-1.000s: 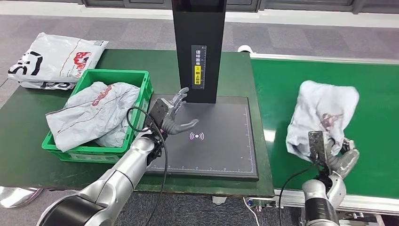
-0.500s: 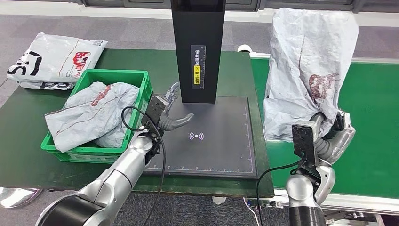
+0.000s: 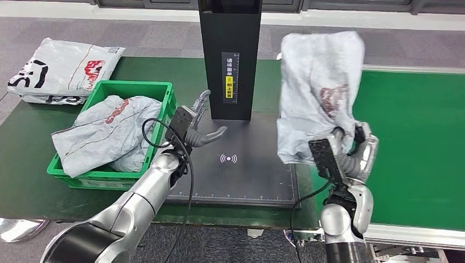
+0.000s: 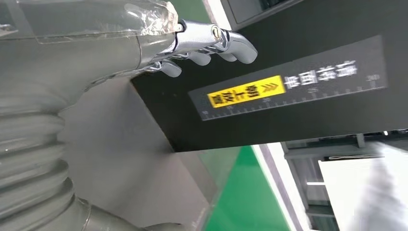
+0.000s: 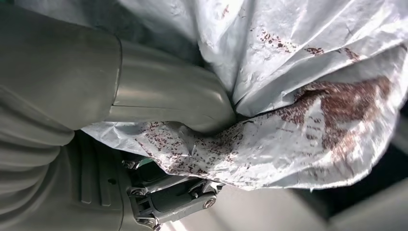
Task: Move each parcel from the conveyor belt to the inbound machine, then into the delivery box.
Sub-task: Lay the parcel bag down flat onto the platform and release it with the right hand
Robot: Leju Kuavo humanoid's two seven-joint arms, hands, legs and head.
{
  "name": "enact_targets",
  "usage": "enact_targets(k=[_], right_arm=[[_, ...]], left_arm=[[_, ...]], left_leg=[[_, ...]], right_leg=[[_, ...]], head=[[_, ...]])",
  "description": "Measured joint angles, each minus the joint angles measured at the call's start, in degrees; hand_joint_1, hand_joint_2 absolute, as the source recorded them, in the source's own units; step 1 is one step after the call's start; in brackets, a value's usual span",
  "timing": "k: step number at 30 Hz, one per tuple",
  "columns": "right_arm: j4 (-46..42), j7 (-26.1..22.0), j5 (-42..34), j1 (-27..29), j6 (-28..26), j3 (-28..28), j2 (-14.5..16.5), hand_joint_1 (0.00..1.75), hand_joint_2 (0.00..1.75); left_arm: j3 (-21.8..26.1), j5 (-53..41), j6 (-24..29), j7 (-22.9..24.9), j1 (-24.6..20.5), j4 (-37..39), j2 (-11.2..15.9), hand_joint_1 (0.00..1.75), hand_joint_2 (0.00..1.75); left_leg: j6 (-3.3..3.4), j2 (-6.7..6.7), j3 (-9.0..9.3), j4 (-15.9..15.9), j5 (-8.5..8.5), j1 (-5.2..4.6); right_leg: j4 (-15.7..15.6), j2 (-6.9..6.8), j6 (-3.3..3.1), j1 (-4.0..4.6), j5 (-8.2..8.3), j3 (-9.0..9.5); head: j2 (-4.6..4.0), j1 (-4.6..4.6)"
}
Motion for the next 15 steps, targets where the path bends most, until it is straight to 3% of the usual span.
enact_targets(k=[8,13,14,15], right_arm=[[9.0,9.0,3.0,2.0,10.5,8.6,-2.9,1.75,1.75],[11.2,11.8,4.3,2.0,13.5,11.0,-3.7,1.75,1.75],[11.4,12.0,4.4,2.0,13.7,11.2,-3.8,1.5,1.75],[11.5,12.1,4.5,2.1,13.9,11.4,-4.0,1.06,1.75]], left_arm=[[0.7,2.8,9.0,-0.6,-0.8,0.4,0.7,0.0,1.75],[1.5,4.2,12.0,0.3,-0.7,0.3,1.0,0.0,1.75],[1.7,4.4,12.5,0.3,-0.6,0.3,1.0,0.0,1.75],[1.9,4.6,12.9,0.3,-0.6,0.3,1.0,0.0,1.75]], left_leg=[[-0.01,-0.03,-0.08,0.0,0.0,0.0],[-0.01,-0.08,-0.12,0.0,-0.01,0.0],[-0.01,-0.08,-0.13,0.0,-0.01,0.0],[-0.01,-0.07,-0.13,0.0,-0.01,0.0]], right_leg=[[0.0,-0.02,-0.02,0.0,-0.01,-0.07],[0.0,-0.08,-0.03,0.0,-0.03,-0.09],[0.0,-0.08,-0.03,0.0,-0.04,-0.1],[0.0,-0.07,-0.03,0.0,-0.04,-0.1]], head=[[0.0,0.0],[0.0,0.0],[0.0,0.0],[0.0,0.0]])
